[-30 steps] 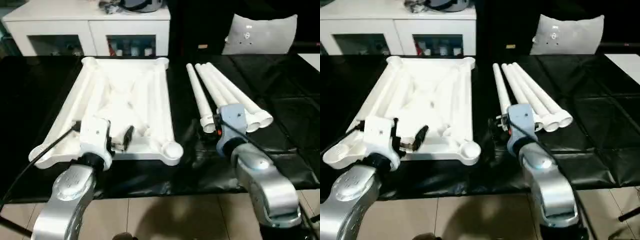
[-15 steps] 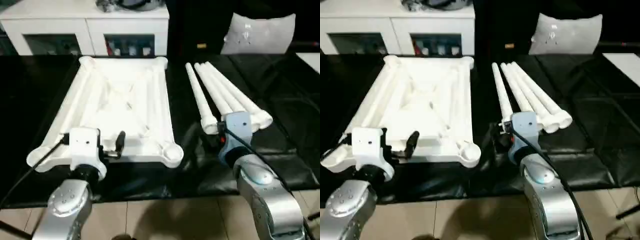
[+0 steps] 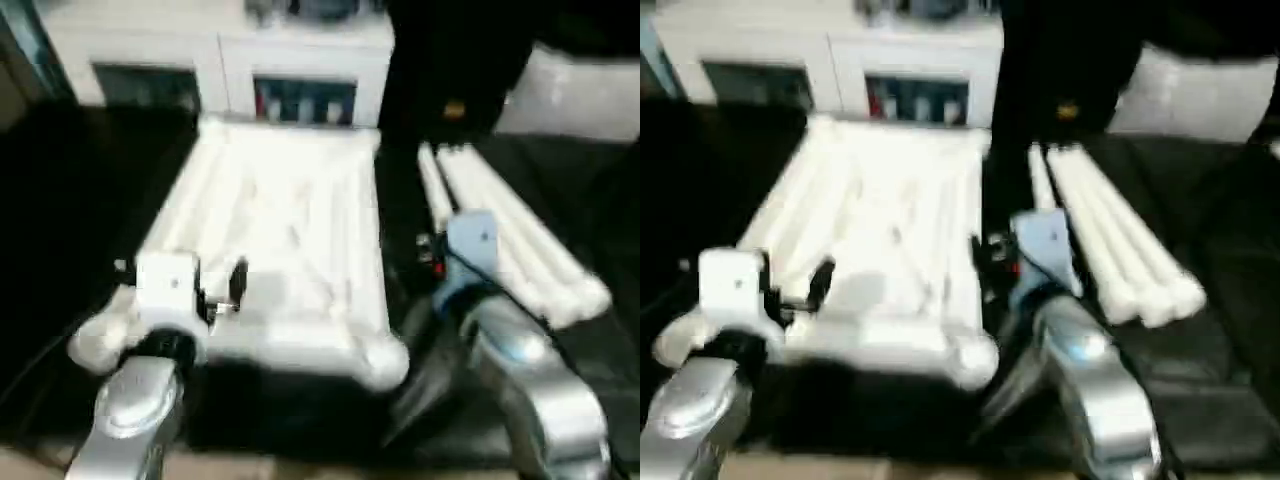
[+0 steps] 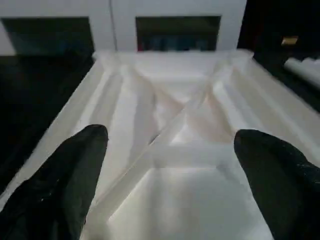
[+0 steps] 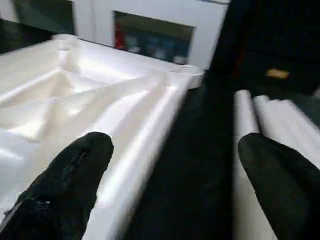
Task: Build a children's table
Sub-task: Move to table
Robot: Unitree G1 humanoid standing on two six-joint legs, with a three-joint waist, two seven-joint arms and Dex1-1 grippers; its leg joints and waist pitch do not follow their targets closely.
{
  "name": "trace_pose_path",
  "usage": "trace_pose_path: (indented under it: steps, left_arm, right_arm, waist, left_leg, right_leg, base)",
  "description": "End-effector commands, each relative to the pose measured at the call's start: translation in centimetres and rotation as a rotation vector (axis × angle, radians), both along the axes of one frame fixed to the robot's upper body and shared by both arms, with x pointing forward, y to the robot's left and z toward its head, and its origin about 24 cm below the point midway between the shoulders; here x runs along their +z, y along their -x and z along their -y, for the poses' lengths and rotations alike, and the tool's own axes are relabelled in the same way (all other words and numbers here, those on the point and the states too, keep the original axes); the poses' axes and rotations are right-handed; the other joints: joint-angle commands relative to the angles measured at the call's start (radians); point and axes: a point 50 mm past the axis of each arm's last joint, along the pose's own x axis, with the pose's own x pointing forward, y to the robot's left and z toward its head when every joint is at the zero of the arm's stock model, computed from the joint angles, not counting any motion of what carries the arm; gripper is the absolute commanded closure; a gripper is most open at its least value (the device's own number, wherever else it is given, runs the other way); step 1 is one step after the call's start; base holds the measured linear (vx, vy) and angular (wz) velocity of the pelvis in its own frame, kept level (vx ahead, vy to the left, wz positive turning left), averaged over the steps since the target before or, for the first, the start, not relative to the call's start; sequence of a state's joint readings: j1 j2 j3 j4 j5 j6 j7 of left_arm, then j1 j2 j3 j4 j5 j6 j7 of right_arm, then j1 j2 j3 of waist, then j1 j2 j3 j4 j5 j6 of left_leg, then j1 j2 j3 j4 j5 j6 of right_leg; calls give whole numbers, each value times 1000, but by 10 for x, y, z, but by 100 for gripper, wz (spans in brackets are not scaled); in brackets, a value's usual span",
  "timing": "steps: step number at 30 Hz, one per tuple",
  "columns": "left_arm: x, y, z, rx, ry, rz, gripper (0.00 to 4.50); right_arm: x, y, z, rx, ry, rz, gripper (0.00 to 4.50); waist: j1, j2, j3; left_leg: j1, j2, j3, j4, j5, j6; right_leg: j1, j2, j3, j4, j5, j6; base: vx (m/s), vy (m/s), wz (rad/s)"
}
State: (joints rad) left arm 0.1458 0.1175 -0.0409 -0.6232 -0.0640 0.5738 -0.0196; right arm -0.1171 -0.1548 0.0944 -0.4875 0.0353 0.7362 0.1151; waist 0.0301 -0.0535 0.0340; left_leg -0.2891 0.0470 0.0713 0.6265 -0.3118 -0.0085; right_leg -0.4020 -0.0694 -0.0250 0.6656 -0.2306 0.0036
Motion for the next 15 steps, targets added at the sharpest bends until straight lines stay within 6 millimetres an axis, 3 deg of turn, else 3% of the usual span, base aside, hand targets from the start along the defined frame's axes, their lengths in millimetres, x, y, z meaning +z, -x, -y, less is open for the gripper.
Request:
trace_pose_path:
  steps: [1, 2, 3, 4, 5, 6, 7, 8, 9, 10, 11, 12, 14, 15]
  left_arm:
    - [2, 1, 6, -24, 11, 1, 5]
    - [2, 1, 7, -35, 10, -1, 5]
    - [3, 1, 11, -99, 3, 2, 5]
    - [4, 1, 13, -124, 2, 6, 5]
    - [5, 1, 16, -179, -9, 12, 5]
    - [6, 1, 19, -238, -35, 11, 5]
    - [5, 0, 19, -253, -48, 6, 5]
    - [5, 0, 20, -271, -64, -1, 5]
    - [3, -2, 21, -304, -91, -33, 5]
    - [3, -3, 22, -323, -99, -43, 5]
    - [2, -6, 25, -363, -115, -64, 5]
    - [1, -7, 29, -421, -102, -101, 5]
    - [2, -7, 32, -475, -91, -122, 5]
    - [4, -6, 35, -550, -82, -153, 5]
  right_arm:
    - [-5, -3, 10, -43, 56, -40, 0]
    - [-6, -5, 12, -60, 85, -50, 0]
    - [-9, -12, 20, -126, 133, -111, 0]
    - [-10, -14, 22, -141, 139, -138, 0]
    - [-11, -19, 24, -149, 148, -179, 0]
    - [-11, -24, 25, -131, 176, -198, 0]
    - [-12, -26, 26, -124, 181, -210, 0]
    - [-13, -29, 28, -116, 188, -225, 0]
    - [-15, -35, 31, -101, 187, -261, 0]
    - [-16, -38, 32, -101, 188, -269, 0]
    - [-17, -44, 34, -103, 191, -285, 0]
    - [-19, -53, 37, -119, 205, -328, 0]
    - [-20, -60, 39, -134, 205, -354, 0]
    - [-20, -69, 40, -142, 189, -407, 0]
  waist:
    - [33, -4, -16]
    - [35, -3, -32]
    - [33, -2, -37]
    - [25, 7, -34]
    - [12, 25, -30]
    - [10, 55, -43]
    - [2, 68, -40]
    - [2, 68, -40]
    - [-4, 60, -29]
    - [-5, 61, -21]
    - [-4, 66, -13]
    - [-7, 58, -9]
    - [-6, 57, -7]
    - [-4, 49, -7]
  left_leg:
    - [-55, 23, 12, 16, 24, 236]
    - [-81, 41, -12, 52, 39, 179]
    - [-82, 65, -23, -3, 261, 5]
    - [-84, 63, -18, -30, 335, -19]
    - [-94, 76, -15, -50, 388, -48]
    - [-67, 104, -26, -46, 339, -85]
    - [-64, 126, -37, -56, 287, -112]
    - [-64, 126, -37, -56, 287, -112]
    - [-56, 139, -28, -66, 146, -137]
    - [-55, 140, -27, -72, 86, -134]
    - [-48, 141, -19, -77, -29, -119]
    - [-44, 138, -13, -80, -120, -100]
    - [-46, 135, -10, -81, -151, -84]
    - [-40, 136, 2, -77, -170, -68]
  right_leg:
    - [97, -137, 154, -171, -62, 54]
    - [143, -184, 180, -153, -48, -8]
    - [133, -109, 95, -79, 392, -13]
    - [126, -74, 69, -64, 531, -12]
    - [117, -36, 46, -60, 641, -18]
    - [109, -30, 45, -57, 536, -63]
    - [112, -38, 42, -64, 389, -125]
    - [112, -38, 42, -64, 389, -125]
    - [105, -45, 42, -87, 175, -179]
    - [102, -49, 44, -90, 103, -190]
    - [91, -55, 48, -104, -41, -203]
    - [84, -58, 52, -116, -187, -208]
    - [80, -64, 54, -123, -289, -204]
    - [66, -67, 55, -132, -370, -194]
  base:
    - [98, -108, 0]
    - [91, -78, -11]
    - [70, -41, -18]
    - [70, -41, -18]
    - [0, 0, 0]
    - [0, 0, 0]
    - [0, 0, 0]
    - [0, 0, 0]
    - [-61, 33, -2]
    - [-61, 33, -2]
    - [-74, 24, 6]
    - [-76, 9, 5]
    - [-76, 5, 6]
    - [-62, -9, 7]
